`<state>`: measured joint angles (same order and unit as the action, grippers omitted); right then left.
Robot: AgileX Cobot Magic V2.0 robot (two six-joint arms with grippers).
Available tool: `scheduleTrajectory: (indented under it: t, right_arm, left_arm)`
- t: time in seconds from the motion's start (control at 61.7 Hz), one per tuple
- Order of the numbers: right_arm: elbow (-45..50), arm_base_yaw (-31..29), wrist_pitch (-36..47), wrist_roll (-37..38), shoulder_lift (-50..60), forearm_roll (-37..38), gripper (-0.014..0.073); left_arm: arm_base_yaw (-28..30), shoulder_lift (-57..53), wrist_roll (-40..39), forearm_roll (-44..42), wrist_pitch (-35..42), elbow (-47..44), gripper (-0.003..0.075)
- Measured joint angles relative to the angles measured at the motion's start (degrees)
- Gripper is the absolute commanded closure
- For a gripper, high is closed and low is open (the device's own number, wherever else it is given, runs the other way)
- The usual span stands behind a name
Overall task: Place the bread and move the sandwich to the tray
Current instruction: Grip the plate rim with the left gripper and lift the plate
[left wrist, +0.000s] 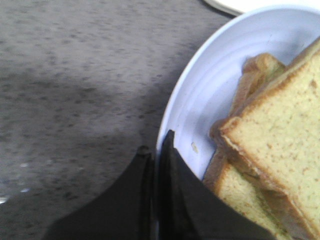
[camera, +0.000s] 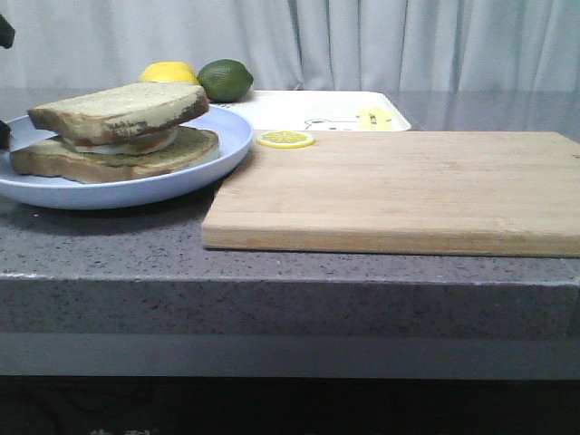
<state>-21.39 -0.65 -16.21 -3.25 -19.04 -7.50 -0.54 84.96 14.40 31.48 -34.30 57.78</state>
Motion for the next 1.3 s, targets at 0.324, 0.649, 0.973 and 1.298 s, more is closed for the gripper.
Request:
scheduleTrajectory:
  t: [0.324,0.649,0.973,1.298]
  right_arm:
    - [0.00,0.00,0.00,0.00,0.00,0.00,0.0655]
    - [0.00,0.00,0.00,0.00,0.08,0.00,0.0655]
    - [0.00,0.00,0.00,0.00,0.08,0.00,0.0655]
    - [0.00,0.00,0.00,0.00,0.08,0.00,0.0655]
  left_arm:
    - [1.57,0.00,1.67,3.96,-2.61,0.00,0.0739]
    - [8.29,0.00,11.89,16.48,-10.05,0.00,0.0739]
    - [11.04,0.00,16.89,25.91,-13.31,0.00,0.0739]
    - [11.39,0.66,16.76,27.06,-17.20,6.96,0.0739]
